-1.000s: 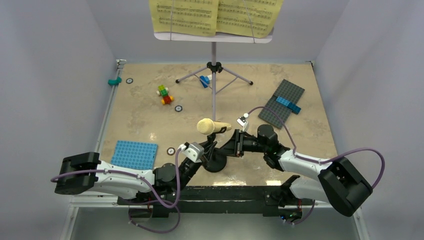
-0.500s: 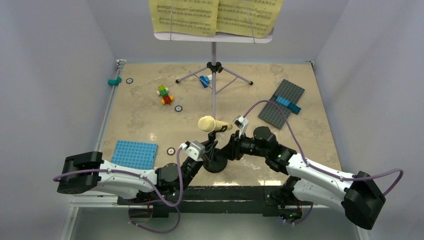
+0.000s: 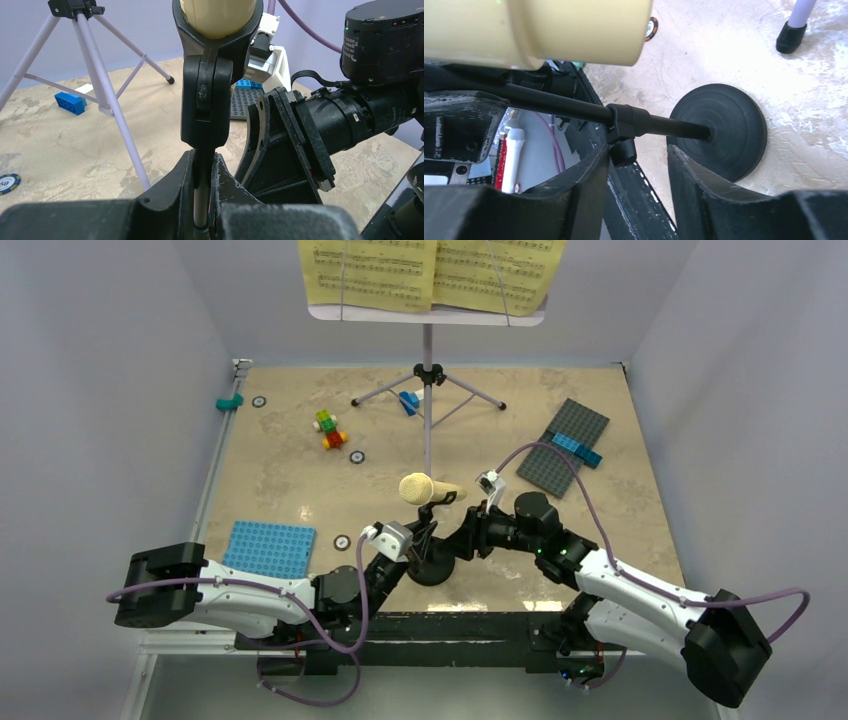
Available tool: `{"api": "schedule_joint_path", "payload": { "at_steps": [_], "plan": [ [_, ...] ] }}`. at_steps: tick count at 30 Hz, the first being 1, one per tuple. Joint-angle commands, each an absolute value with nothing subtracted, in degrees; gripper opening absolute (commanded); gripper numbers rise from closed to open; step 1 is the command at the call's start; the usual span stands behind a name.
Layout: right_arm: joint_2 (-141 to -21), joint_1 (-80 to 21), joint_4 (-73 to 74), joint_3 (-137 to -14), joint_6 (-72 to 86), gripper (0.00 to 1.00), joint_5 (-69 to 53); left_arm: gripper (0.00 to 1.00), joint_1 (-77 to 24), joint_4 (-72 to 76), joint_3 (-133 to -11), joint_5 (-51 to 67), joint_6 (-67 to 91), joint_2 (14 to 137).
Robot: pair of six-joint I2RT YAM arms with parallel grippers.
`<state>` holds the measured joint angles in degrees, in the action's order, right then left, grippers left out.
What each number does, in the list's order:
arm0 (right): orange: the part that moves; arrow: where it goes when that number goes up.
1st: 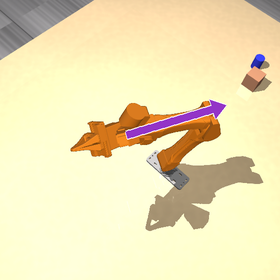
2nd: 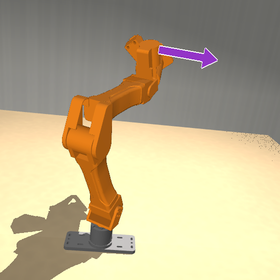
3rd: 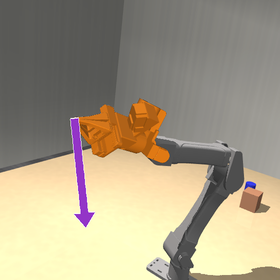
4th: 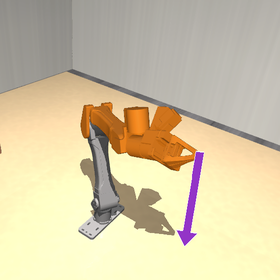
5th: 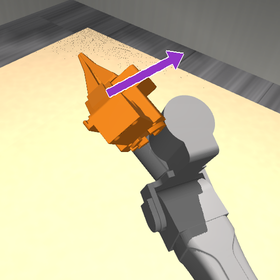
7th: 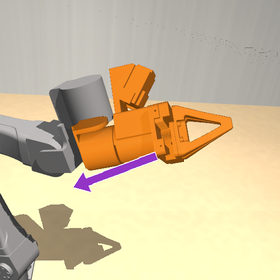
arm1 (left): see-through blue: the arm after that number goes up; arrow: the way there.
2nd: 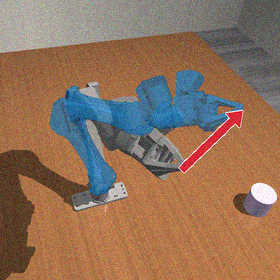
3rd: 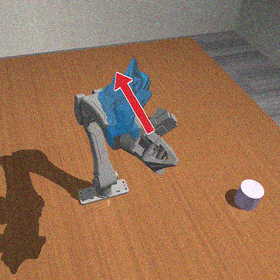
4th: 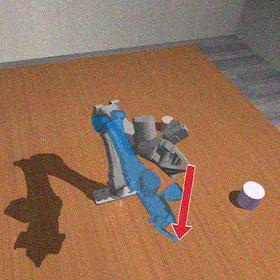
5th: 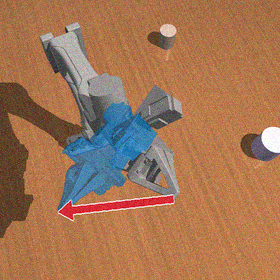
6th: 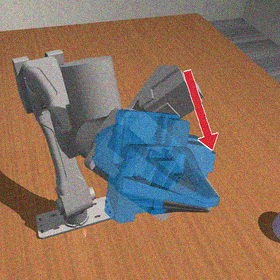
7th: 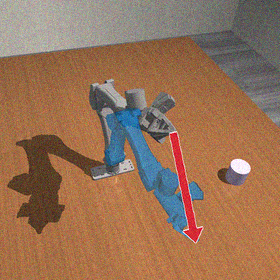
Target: Pack up the instrument practice props
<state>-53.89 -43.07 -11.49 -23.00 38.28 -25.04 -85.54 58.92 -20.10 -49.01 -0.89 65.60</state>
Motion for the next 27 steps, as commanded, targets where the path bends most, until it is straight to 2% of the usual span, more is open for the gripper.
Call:
{"api": "schedule_joint_path", "payload": {
  "at_steps": [1, 5, 11, 13, 18, 22, 27],
  "plan": [
    [-54.1, -42.8, -14.3, -24.1, 38.2, 0.45, -28.0, 0.00, -86.6, 52.3, -19.9, -47.4, 4.4, 66.7],
    [-55.0, -42.8, -16.2, -24.7, 38.1, 0.33, -30.3, 0.00, -86.6, 52.2, -20.3, -47.1, 4.2, 67.0],
    [-56.6, -42.9, -20.9, -24.3, 38.1, 0.00, -30.9, 0.00, -86.6, 52.0, -20.5, -47.0, 5.0, 67.6],
    [-54.7, -43.6, -22.6, -22.7, 35.8, 0.00, -27.7, 0.00, -86.6, 51.3, -20.6, -47.3, 5.6, 67.7],
    [-47.2, -51.0, -20.9, -18.8, 21.3, 0.00, -7.0, 0.00, -86.6, 47.6, -21.4, -49.2, 9.2, 67.8],
    [-42.6, -55.8, -19.4, -17.4, 11.5, 0.00, 5.0, 0.00, -86.6, 47.3, -20.9, -49.6, 10.2, 67.7],
    [-41.1, -64.1, -20.5, -17.3, 0.8, 0.00, 18.6, 0.00, -86.6, 47.0, -21.3, -49.6, 10.2, 68.2]
  ]
}}
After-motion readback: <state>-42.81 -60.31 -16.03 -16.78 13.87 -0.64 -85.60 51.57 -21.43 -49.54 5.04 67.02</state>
